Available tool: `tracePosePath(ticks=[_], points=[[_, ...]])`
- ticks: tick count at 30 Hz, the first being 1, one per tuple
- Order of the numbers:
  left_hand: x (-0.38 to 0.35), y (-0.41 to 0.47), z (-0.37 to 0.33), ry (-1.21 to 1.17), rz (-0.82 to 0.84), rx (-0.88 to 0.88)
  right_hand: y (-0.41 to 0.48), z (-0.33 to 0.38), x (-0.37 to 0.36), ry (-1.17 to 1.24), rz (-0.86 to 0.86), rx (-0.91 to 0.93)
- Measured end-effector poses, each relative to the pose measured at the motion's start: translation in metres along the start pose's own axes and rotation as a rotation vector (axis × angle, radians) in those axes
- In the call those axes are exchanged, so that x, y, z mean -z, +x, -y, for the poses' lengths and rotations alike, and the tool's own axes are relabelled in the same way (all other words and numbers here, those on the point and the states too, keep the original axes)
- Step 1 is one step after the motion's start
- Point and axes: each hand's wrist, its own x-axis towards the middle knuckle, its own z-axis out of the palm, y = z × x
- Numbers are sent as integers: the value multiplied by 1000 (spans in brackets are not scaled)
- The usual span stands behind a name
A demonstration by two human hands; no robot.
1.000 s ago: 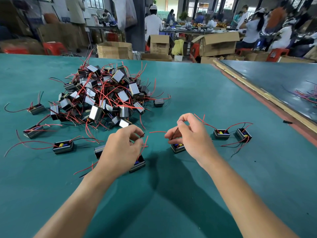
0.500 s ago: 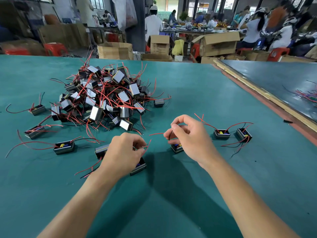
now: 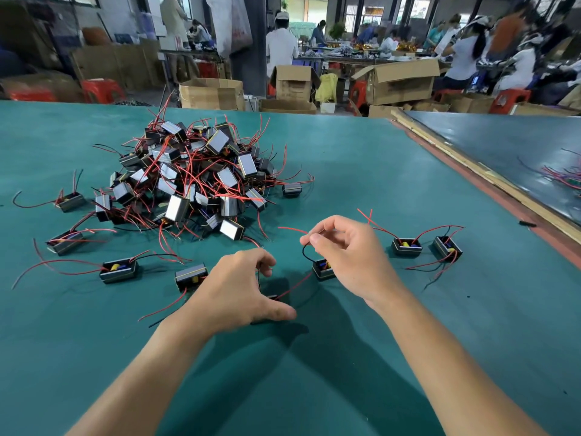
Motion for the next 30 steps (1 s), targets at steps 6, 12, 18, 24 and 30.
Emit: tracePosePath(ticks=[6, 12, 18, 24, 30], points=[[-4, -2, -3, 34, 64, -164, -1, -2, 0, -53, 27, 30], [-3, -1, 1, -30, 40, -145, 1, -6, 0, -108, 28, 76], [-1, -4, -6, -171, 43, -141, 0, -9, -2, -177, 129, 105], [1, -3, -20, -500, 16, -9, -1, -9, -5, -211, 234, 149], [-1, -1, -16, -612, -37, 19, -1, -11, -4, -199, 237, 155]])
